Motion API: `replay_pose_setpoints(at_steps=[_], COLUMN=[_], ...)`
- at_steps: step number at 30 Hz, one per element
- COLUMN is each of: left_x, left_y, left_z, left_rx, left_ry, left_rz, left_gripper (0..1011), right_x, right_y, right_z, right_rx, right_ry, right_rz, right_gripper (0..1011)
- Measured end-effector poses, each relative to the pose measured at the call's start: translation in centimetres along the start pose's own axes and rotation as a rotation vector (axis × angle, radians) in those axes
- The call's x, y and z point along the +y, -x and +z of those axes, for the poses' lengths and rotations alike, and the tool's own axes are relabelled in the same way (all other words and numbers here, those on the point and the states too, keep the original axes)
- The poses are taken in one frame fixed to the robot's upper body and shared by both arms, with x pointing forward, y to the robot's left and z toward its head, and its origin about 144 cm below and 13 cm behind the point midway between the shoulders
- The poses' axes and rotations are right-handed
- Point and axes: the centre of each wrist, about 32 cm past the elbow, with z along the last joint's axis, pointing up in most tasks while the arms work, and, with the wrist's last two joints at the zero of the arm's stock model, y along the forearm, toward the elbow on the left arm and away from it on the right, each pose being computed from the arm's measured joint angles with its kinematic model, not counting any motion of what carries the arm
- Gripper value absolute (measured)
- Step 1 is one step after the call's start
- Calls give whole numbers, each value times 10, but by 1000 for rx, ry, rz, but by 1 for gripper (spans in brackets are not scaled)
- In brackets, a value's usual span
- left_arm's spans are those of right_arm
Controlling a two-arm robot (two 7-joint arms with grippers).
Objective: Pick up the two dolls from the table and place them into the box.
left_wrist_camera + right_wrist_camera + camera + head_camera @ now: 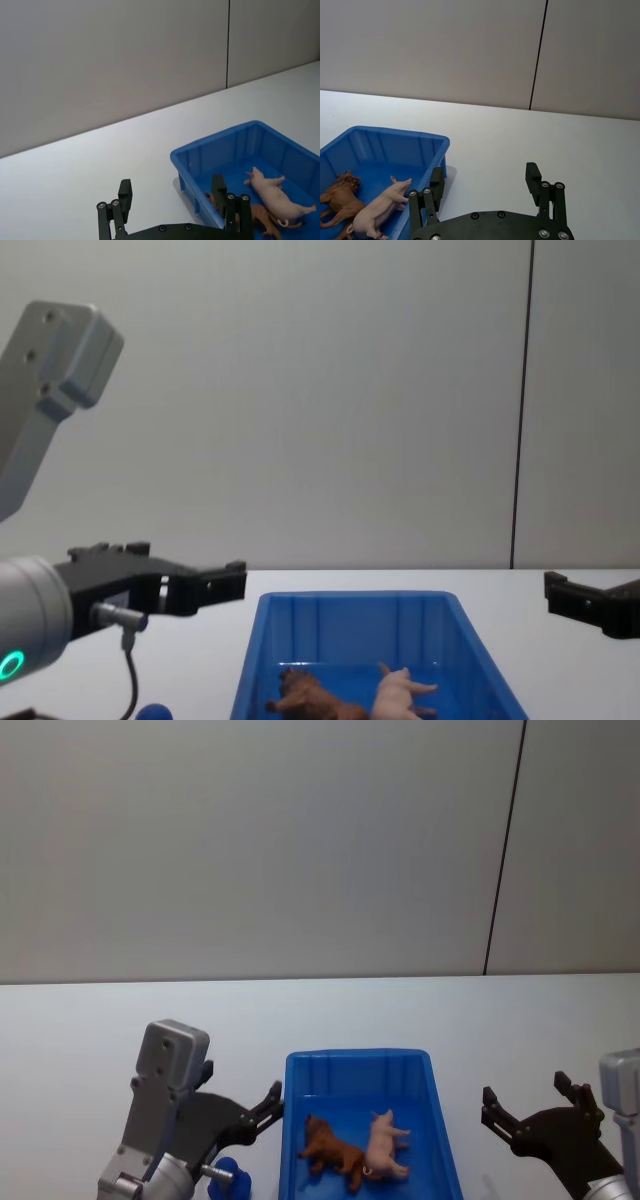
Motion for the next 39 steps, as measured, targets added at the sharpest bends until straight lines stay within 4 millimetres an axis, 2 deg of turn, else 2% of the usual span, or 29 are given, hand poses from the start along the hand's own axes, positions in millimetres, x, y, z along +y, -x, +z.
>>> replay_pose_setpoints(at_steps=[17, 39], left_x=[10, 2], left_y=[-2, -5], left_z=[-11, -31], left_rx=[32, 39], left_ry=[-123, -217], left_rz=[31, 44], left_gripper=[1001, 1001], right_x=[0, -1], right_y=[0, 0], right_z=[0, 0], right_rx=[0, 0], right_ry=[0, 1], right_rz=[-2, -2], right_gripper=[1001, 1001])
